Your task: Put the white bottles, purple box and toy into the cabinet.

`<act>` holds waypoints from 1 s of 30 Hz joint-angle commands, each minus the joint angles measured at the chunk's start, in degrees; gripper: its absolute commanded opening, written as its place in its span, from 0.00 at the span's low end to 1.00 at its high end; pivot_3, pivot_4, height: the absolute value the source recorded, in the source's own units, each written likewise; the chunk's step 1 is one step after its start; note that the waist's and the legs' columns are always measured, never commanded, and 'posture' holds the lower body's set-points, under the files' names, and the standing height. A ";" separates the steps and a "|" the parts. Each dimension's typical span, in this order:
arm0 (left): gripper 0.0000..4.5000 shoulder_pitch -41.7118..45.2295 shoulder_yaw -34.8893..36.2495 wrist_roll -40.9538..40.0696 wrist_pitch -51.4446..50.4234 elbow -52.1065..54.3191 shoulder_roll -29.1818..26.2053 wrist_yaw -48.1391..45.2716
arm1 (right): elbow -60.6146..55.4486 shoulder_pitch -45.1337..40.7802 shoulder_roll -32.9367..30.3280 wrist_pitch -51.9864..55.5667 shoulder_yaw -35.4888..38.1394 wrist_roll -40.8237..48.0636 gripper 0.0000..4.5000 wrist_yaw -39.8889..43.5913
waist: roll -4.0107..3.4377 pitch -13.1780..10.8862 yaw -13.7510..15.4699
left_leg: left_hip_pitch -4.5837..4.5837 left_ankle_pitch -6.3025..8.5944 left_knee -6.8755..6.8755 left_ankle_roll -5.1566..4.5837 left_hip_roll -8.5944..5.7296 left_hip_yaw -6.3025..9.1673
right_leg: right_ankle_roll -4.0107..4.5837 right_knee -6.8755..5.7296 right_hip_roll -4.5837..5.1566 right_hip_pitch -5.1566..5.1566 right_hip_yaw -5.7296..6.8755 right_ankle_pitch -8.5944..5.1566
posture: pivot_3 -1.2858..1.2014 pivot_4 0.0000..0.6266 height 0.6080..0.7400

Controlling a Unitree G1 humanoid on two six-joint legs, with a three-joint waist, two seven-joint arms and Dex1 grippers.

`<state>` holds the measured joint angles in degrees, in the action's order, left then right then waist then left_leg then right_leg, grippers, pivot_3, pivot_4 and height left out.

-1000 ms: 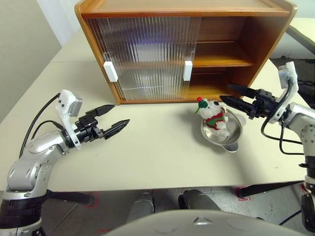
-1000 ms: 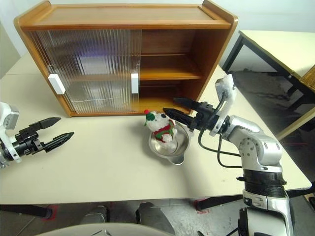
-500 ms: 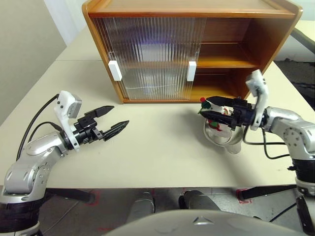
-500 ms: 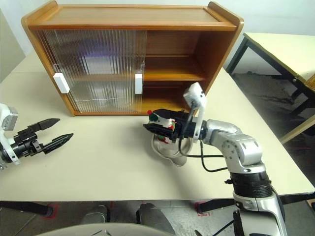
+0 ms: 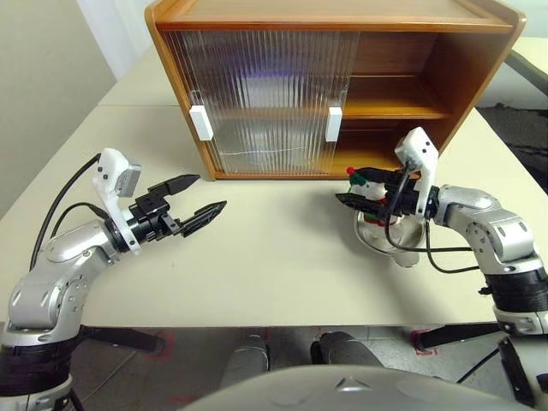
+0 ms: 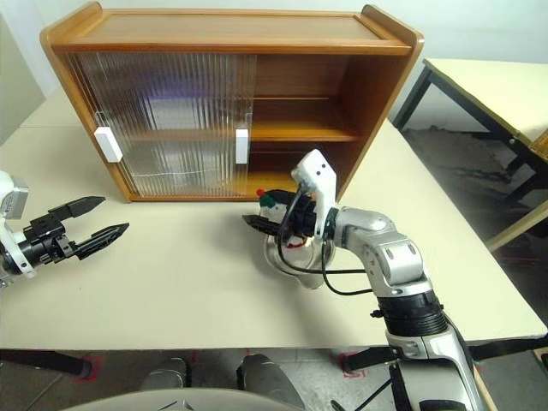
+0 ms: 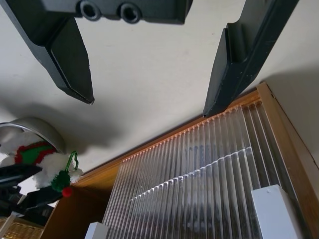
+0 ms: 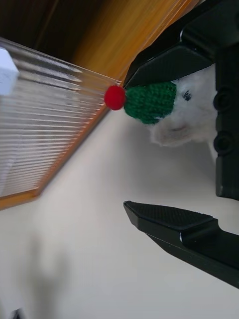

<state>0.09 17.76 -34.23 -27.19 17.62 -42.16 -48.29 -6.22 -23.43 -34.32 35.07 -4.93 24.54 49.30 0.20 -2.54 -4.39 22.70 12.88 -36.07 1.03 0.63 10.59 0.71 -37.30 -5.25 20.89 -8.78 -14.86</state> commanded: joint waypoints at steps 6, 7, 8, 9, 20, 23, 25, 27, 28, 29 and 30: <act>1.00 -0.55 -0.09 -0.11 0.47 -0.14 0.38 -1.04 | 2.66 -1.58 -1.62 -3.31 -1.85 -5.75 0.91 0.66 | 0.06 0.04 0.17 | -0.01 0.00 -0.08 0.00 0.02 0.01 | 0.09 0.00 0.01 -0.01 0.00 0.01 | 0.48 0.09 1.00; 1.00 -0.64 -0.02 -0.12 0.51 -0.17 0.38 -1.12 | 2.76 -1.69 -1.47 -3.49 -1.70 -5.86 0.85 0.65 | 0.06 0.04 0.18 | -0.01 0.00 -0.11 0.00 0.03 0.01 | 0.11 0.00 0.01 -0.01 0.00 0.00 | 0.48 0.09 1.00; 1.00 -0.79 0.10 -0.16 0.55 -0.18 0.38 -1.21 | 2.94 -1.90 -1.60 -4.09 -1.93 -6.33 0.77 1.00 | 0.06 0.04 0.18 | -0.01 0.00 -0.12 0.00 0.05 0.02 | 0.16 0.00 0.01 -0.01 -0.01 -0.03 | 0.48 0.09 1.00; 1.00 -0.87 0.16 -0.17 0.58 -0.20 0.39 -1.28 | 3.07 -2.04 -1.72 -4.50 -2.15 -6.71 0.69 1.31 | 0.06 0.04 0.18 | -0.01 0.00 -0.12 0.00 0.05 0.01 | 0.18 0.00 0.01 0.00 -0.02 -0.04 | 0.48 0.09 1.00; 1.00 -0.79 0.72 -1.59 0.55 0.22 0.53 -1.46 | 5.39 -4.60 -4.26 -7.02 -0.38 -7.84 0.01 5.96 | 0.05 0.04 0.47 | -0.01 -0.01 -0.15 -0.01 0.05 -0.03 | 0.28 0.00 0.02 0.01 -0.02 0.02 | 0.48 0.09 1.00; 1.00 -0.57 0.79 -1.88 0.49 0.24 0.72 -1.41 | 5.40 -5.97 -3.88 -1.68 4.57 -1.52 0.01 6.80 | 0.05 0.04 0.52 | -0.01 -0.01 -0.15 0.00 0.03 -0.09 | 0.30 0.00 0.01 0.01 -0.02 -0.01 | 0.48 0.10 1.00; 1.00 -0.33 0.94 -2.40 0.28 0.33 0.94 -1.26 | 6.92 -7.18 -4.60 1.27 8.72 2.81 0.01 7.85 | 0.05 0.04 0.66 | -0.01 -0.02 -0.15 0.01 -0.01 -0.13 | 0.31 0.00 0.01 0.00 -0.02 -0.02 | 0.48 0.10 1.00; 1.00 -0.36 1.01 -2.55 0.30 0.29 0.82 -1.37 | 8.17 -8.76 -4.65 4.55 12.71 6.75 0.01 7.55 | 0.05 0.04 0.85 | 0.00 -0.03 -0.17 0.04 -0.01 -0.17 | 0.32 0.00 0.01 -0.01 -0.02 -0.05 | 0.48 0.10 1.00; 1.00 -0.36 1.06 -2.58 0.31 0.19 0.71 -1.45 | 8.80 -10.00 -4.25 6.71 15.06 9.13 0.01 6.61 | 0.05 0.04 0.90 | -0.01 -0.04 -0.16 0.05 -0.01 -0.17 | 0.32 0.00 0.02 -0.01 -0.03 -0.05 | 0.48 0.10 1.00; 1.00 -0.33 1.11 -2.59 0.33 0.09 0.61 -1.53 | 9.59 -11.65 -3.52 8.56 17.66 11.59 0.01 5.16 | 0.05 0.03 0.88 | -0.01 -0.04 -0.16 0.06 0.00 -0.15 | 0.33 0.00 0.03 0.00 -0.04 -0.06 | 0.48 0.10 1.00; 1.00 -0.35 1.21 -2.61 0.35 0.01 0.53 -1.62 | 10.23 -13.13 -2.71 9.88 19.86 13.55 0.01 3.53 | 0.03 0.03 0.86 | -0.01 -0.04 -0.15 0.06 0.00 -0.15 | 0.35 -0.01 0.02 0.01 -0.06 -0.05 | 0.47 0.10 1.00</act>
<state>-0.30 18.30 -36.38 -26.83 17.59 -41.43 -49.64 3.26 -34.83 -37.85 42.38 11.45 34.39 54.80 0.23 -2.51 -3.53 22.68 12.84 -36.21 1.08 0.62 10.43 1.07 -37.32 -5.23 20.91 -8.84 -14.90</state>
